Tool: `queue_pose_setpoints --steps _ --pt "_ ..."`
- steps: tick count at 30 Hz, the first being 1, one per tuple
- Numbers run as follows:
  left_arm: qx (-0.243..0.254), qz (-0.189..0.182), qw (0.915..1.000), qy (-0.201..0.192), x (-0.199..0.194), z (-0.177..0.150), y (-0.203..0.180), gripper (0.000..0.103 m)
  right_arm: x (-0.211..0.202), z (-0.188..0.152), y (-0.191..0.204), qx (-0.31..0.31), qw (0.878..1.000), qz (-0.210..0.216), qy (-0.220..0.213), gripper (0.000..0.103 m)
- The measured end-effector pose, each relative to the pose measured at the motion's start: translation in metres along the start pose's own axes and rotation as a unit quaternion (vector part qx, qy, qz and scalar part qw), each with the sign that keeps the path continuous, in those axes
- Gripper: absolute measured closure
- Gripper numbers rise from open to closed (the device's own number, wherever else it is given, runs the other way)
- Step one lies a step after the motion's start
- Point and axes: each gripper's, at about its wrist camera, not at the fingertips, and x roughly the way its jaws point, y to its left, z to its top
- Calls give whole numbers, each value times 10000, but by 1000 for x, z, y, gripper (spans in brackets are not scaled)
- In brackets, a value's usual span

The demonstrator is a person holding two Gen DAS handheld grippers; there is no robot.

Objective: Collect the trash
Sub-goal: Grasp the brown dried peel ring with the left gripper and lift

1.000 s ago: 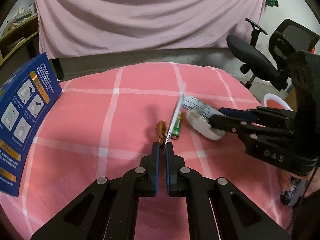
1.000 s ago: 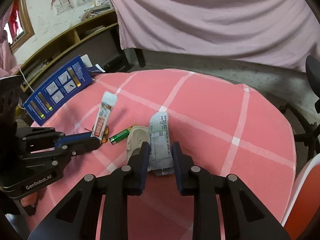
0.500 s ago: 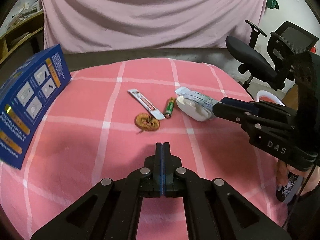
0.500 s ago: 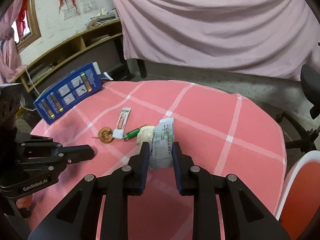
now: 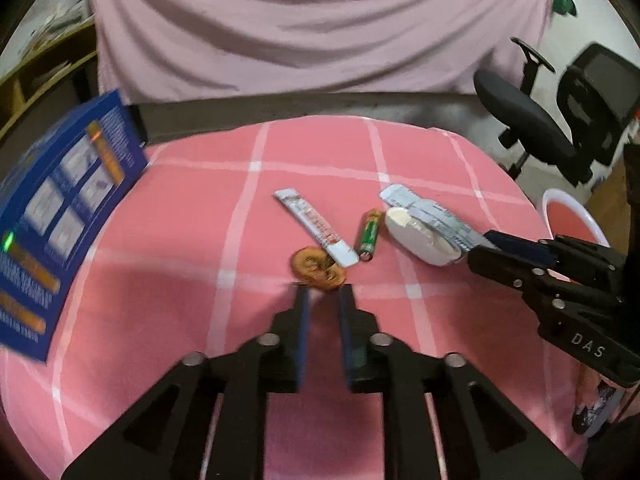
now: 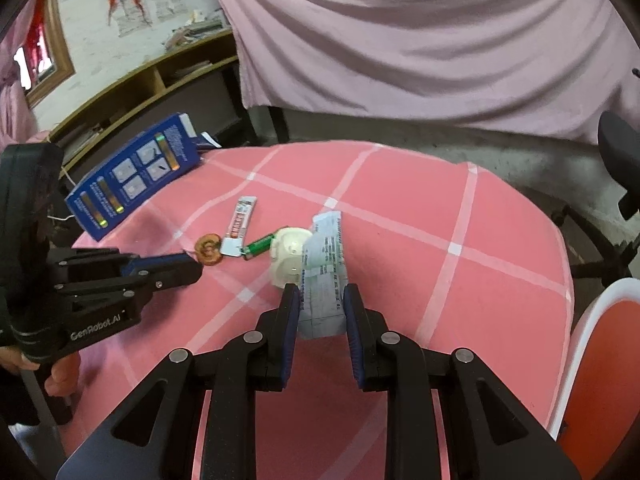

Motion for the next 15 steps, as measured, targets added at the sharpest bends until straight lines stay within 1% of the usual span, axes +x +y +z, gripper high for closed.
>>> queue_pose_setpoints --steps 1,2,5,8,13,15 --pt "59 1 10000 3 2 1 -1 73 1 0 -1 21 10000 8 25 82" --pt "94 27 10000 -8 4 2 -2 67 2 0 -2 47 10000 12 57 82" --pt "167 218 9996 -27 10 5 -2 66 5 0 -4 79 9999 18 119 82" --pt "200 303 9993 -70 15 5 0 67 6 0 -4 68 9998 2 178 82" --pt "413 443 9981 -57 20 3 -3 67 10 0 -3 29 9996 -36 268 82" --pt "496 507 9975 -71 20 -1 -5 72 12 1 -2 10 9996 -47 294 82"
